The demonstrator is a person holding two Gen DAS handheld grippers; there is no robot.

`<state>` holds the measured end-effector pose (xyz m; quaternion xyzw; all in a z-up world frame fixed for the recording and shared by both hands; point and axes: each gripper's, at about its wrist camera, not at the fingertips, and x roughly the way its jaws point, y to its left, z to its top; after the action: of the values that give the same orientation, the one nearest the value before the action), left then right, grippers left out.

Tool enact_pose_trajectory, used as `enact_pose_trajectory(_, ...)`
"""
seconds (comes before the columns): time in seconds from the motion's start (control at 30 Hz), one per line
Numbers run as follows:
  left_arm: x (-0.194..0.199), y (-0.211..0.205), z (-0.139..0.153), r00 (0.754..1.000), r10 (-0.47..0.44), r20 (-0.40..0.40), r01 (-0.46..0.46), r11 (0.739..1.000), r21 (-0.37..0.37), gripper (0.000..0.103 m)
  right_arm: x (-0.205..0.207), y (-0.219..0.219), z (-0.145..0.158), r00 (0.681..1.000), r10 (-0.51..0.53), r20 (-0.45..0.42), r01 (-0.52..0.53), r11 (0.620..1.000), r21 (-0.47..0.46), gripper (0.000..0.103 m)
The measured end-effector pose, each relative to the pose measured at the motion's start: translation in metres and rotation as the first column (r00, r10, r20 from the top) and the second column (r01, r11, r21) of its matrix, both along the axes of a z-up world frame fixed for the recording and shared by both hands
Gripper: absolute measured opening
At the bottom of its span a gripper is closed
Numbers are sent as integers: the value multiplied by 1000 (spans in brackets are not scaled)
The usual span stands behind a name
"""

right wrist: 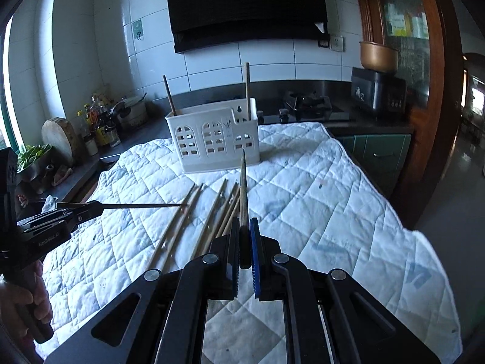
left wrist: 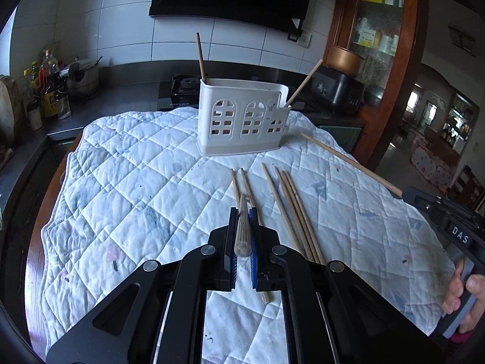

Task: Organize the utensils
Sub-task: 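Lift both held chopsticks and carry them over the white holder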

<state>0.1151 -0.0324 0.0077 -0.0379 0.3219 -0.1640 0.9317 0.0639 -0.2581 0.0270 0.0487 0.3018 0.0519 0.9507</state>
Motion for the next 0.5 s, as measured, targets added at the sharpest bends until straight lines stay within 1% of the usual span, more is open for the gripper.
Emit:
enact_pose_trajectory(0.1,5,6,11,1000,-9,17,9,1000,-14,5,10,0,20,999,41,-4,-41,999,-30,7)
enact_pose_trajectory(0.2,10,9,20,999,-15,34,15,1000,-9,5,15,1,29,997,78,-29,-79,996,-48,7)
enact_pose_trajectory(0.37,15,13,26,999,-18,48,18,1000,-17,5,14,3,32,995,90,-45,-94,991,-100,7)
enact_pose_trajectory(0.43,17,15,28,999,-17,49,19,1000,-21,5,11,5,28,994,97,-56,-102,989,-107,7)
enact_pose_trajectory(0.5,17,15,28,998,-17,53,18,1000,-22,5,9,8,18,991,106,-77,-114,988,-106,7)
